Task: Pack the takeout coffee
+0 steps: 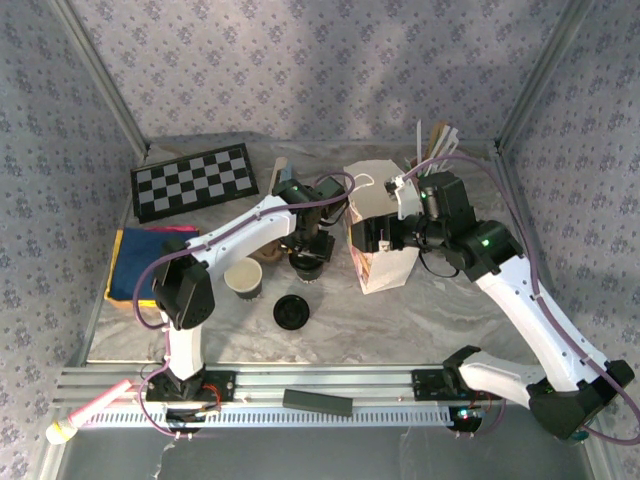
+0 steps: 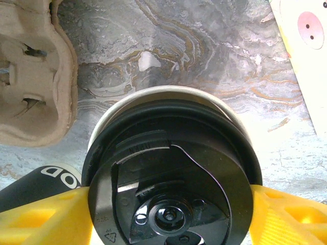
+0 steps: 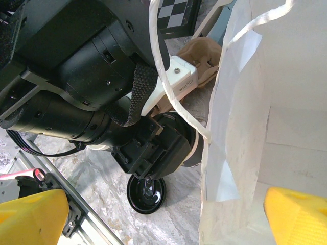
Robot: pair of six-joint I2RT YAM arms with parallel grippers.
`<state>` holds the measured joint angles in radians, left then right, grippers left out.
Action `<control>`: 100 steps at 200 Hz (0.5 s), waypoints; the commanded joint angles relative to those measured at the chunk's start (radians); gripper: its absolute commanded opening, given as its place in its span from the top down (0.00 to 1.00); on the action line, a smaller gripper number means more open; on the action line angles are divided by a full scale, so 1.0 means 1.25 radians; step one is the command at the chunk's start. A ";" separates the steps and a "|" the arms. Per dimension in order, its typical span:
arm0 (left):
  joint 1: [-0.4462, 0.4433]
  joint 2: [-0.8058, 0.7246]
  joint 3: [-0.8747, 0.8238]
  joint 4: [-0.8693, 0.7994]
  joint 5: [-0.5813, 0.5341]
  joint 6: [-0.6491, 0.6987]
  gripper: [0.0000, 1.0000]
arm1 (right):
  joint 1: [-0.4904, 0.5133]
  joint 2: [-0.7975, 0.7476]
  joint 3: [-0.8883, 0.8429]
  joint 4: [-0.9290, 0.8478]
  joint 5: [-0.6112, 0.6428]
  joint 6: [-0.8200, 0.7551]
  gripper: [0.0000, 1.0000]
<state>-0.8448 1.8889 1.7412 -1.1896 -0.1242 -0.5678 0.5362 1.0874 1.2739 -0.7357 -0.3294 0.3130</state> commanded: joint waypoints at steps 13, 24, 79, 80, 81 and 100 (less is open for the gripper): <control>-0.003 0.020 0.044 -0.015 -0.003 0.007 0.25 | -0.005 -0.007 -0.005 0.012 -0.017 -0.001 0.00; -0.003 0.024 0.046 -0.018 -0.004 0.008 0.24 | -0.006 -0.006 -0.006 0.012 -0.016 0.000 0.00; -0.003 0.028 0.031 -0.019 -0.001 0.006 0.24 | -0.005 -0.007 -0.007 0.013 -0.016 0.002 0.00; -0.003 0.028 0.031 -0.018 -0.001 0.006 0.24 | -0.004 -0.007 -0.008 0.013 -0.016 0.002 0.00; -0.003 0.027 0.030 -0.019 -0.002 0.006 0.24 | -0.004 -0.006 -0.008 0.013 -0.016 0.002 0.00; -0.004 0.027 0.024 -0.019 -0.003 0.007 0.24 | -0.004 -0.007 -0.008 0.014 -0.017 0.002 0.00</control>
<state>-0.8448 1.9156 1.7691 -1.1923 -0.1242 -0.5655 0.5358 1.0874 1.2720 -0.7296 -0.3363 0.3134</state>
